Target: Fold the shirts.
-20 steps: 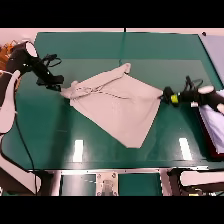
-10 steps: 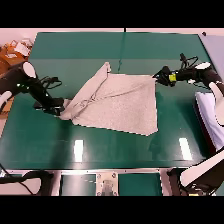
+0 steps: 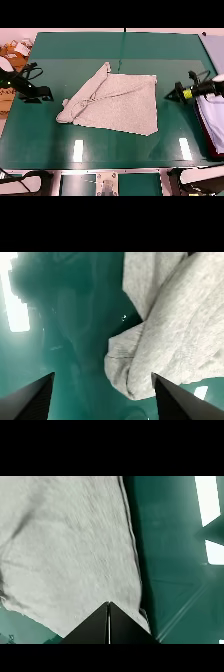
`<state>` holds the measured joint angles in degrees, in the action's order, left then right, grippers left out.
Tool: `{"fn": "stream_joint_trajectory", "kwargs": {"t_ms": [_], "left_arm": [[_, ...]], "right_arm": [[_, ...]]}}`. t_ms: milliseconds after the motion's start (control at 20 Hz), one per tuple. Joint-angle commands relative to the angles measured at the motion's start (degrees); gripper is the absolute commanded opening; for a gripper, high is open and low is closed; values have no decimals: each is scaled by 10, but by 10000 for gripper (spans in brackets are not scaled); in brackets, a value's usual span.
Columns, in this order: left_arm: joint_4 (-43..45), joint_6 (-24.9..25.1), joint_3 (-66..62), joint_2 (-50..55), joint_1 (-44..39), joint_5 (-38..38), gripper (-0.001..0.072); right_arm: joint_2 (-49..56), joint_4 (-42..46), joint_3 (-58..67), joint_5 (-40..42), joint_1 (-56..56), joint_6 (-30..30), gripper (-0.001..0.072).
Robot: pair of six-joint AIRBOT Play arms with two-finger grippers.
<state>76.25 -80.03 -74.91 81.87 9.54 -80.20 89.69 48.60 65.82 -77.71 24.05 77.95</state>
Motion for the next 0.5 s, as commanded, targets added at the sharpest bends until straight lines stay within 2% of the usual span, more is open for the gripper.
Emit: {"fn": "stream_joint_trajectory", "kwargs": {"t_ms": [0, 50, 100, 250, 400, 450], "left_arm": [[-5, 61, -5, -1, 19, -33, 701], [-17, 80, -5, -1, 19, -48, 702], [-24, 94, -5, -1, 19, -58, 702], [-33, 107, -5, -1, 19, -65, 702], [-37, 107, -5, -1, 19, -83, 701], [-40, 107, -5, -1, 19, -88, 702]], "right_arm": [[-159, 34, -234, 65, 13, -4, 186], [-190, 26, -292, 89, 10, -4, 322], [-206, 18, -337, 112, 6, -7, 380], [-203, -40, -410, 142, -22, -70, 379], [-199, -102, -435, 179, -81, -101, 370], [-199, -104, -432, 187, -98, -101, 305]]}}
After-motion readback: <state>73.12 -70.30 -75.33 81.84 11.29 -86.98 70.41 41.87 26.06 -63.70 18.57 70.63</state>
